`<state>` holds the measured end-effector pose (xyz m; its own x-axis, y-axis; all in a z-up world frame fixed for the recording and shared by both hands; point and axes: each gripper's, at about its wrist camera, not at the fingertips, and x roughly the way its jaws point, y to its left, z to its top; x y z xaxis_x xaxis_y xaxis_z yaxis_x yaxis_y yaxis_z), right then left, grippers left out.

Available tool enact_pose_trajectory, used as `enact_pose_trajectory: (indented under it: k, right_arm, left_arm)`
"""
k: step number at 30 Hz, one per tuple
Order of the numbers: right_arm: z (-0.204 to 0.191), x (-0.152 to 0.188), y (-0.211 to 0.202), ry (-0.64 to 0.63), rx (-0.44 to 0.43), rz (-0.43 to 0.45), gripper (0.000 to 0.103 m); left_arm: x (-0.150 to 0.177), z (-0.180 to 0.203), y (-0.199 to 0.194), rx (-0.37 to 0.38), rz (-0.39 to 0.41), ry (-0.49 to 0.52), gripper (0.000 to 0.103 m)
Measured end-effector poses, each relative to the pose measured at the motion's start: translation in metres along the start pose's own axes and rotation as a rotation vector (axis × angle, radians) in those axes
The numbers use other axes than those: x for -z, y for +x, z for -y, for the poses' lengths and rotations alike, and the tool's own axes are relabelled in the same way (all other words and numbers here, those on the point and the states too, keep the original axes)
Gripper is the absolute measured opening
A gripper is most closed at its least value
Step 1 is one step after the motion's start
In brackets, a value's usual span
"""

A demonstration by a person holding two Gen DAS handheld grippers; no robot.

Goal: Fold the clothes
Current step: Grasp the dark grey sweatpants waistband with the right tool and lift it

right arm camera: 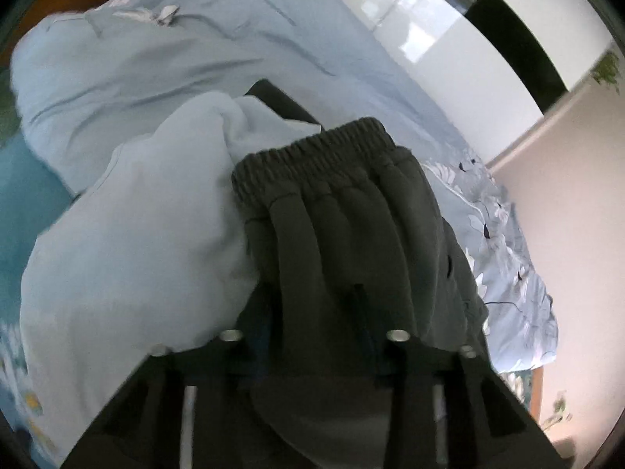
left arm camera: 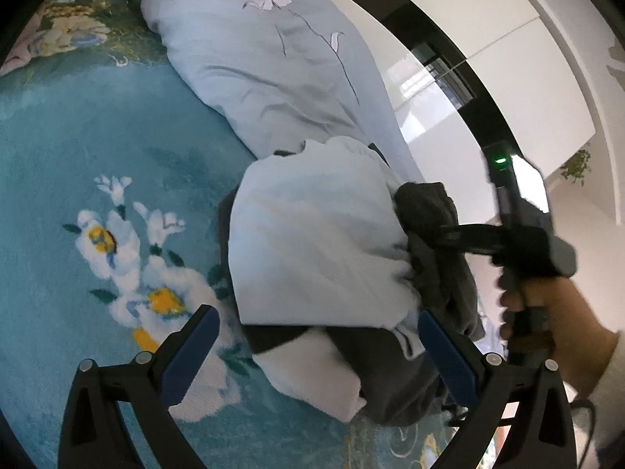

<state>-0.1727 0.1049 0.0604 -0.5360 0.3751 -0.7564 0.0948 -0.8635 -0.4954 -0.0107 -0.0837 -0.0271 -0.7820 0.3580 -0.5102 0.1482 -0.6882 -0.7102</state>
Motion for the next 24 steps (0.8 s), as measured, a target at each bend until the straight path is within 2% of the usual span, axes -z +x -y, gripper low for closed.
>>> enact_pose_trajectory:
  k: [4, 7, 10, 13, 17, 21, 24]
  right_arm:
    - [0.038, 0.008, -0.046, 0.106, 0.032, 0.040, 0.011]
    - [0.084, 0.019, -0.091, 0.194, 0.024, 0.087, 0.010]
    - [0.131, 0.038, -0.143, 0.307, -0.020, 0.155, 0.009]
    - [0.179, 0.063, -0.205, 0.431, -0.099, 0.248, 0.008]
    - [0.216, 0.110, -0.283, 0.503, -0.185, 0.375, 0.008]
    - [0.236, 0.154, -0.344, 0.555, -0.266, 0.477, 0.008]
    - [0.234, 0.162, -0.360, 0.548, -0.299, 0.514, 0.008]
  left_arm:
    - [0.008, 0.012, -0.017, 0.042, -0.024, 0.054, 0.103]
    - [0.017, 0.029, -0.030, 0.080, -0.062, 0.124, 0.103]
    - [0.027, 0.051, -0.049, 0.075, -0.098, 0.235, 0.103]
    - [0.037, 0.063, -0.079, 0.068, -0.079, 0.291, 0.103]
    - [0.043, 0.065, -0.123, 0.077, -0.068, 0.263, 0.103]
    - [0.039, 0.062, -0.174, 0.108, -0.022, 0.178, 0.103]
    - [0.033, 0.062, -0.205, 0.105, -0.014, 0.124, 0.103]
